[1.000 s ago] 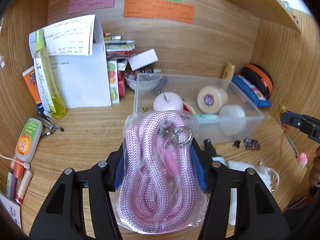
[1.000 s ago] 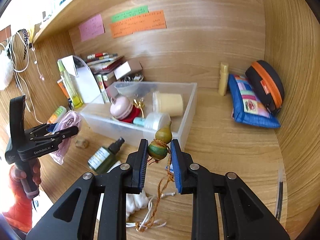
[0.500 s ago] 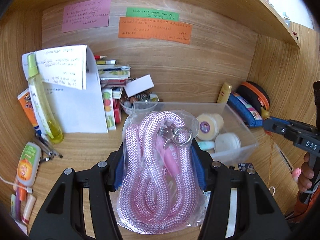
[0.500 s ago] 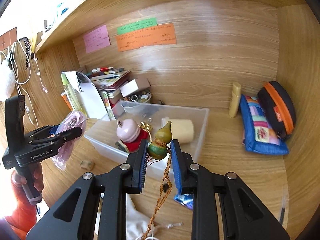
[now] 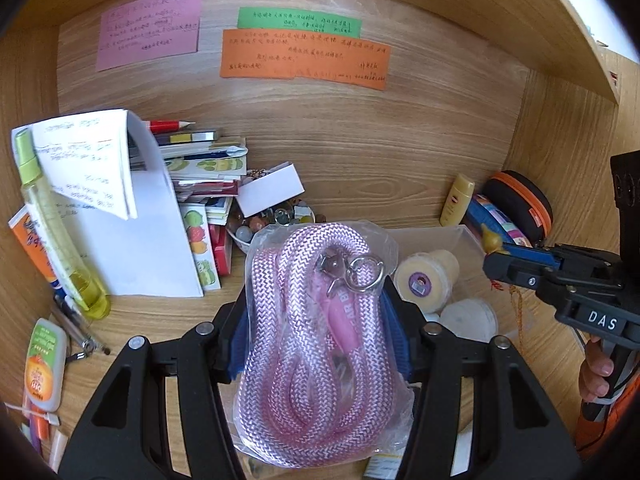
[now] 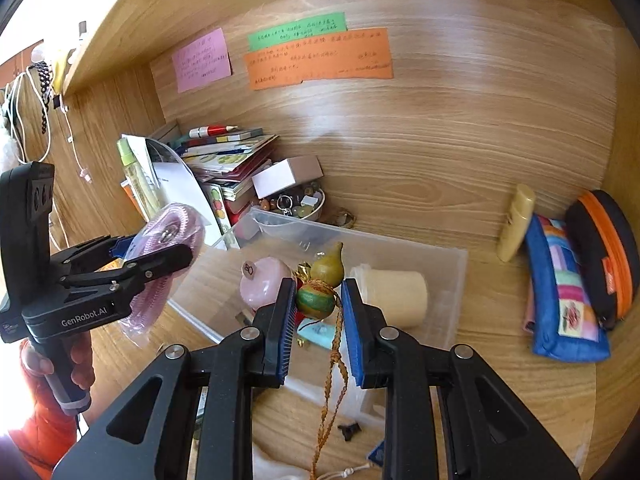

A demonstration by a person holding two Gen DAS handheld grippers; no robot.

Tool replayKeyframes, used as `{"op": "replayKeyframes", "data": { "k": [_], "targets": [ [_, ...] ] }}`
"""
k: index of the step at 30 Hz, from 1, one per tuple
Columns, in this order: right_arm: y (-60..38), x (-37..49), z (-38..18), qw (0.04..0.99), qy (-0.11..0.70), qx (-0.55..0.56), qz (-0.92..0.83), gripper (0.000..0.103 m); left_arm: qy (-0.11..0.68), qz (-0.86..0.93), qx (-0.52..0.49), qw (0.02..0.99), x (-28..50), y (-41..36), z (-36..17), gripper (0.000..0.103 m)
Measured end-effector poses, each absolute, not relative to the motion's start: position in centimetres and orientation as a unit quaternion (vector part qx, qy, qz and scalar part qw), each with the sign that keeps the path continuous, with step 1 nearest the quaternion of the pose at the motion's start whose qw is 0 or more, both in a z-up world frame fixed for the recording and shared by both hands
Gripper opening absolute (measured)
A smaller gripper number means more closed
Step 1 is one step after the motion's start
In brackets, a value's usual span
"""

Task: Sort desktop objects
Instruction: 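Carry the rope bag and gourd pendant into the clear box and open both tools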

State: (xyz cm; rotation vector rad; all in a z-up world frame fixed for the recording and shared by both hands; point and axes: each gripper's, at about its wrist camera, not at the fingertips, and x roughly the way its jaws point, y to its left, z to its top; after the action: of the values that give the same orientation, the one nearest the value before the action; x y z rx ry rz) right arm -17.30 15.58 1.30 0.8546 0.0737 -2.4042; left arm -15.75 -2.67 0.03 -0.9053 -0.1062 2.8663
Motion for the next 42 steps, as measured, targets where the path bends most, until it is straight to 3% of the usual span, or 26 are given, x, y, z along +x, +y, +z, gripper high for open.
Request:
{"op": "replayKeyframes", "data": {
  "k": [12,28,42],
  "targets": [
    [13.1,-19.8,1.0,0.291,0.042,0.327,-0.898,0.021,-0.025,0.946,-0.317,0.060,-19.8,-1.6,-1.1,0.056],
    [11.9,-21.6,-3.7,0.294,0.071,0.383,-0.873,0.021,0.004,0.938,-0.344,0.045,-22.3,-0.1,-4.3,0.056],
    [11.3,-21.9,-4.6,0.266,0.107,0.387,-0.876,0.021,0.022,0.933,-0.356,0.047,-22.1,0.9,-5.0,0.063]
  ]
}}
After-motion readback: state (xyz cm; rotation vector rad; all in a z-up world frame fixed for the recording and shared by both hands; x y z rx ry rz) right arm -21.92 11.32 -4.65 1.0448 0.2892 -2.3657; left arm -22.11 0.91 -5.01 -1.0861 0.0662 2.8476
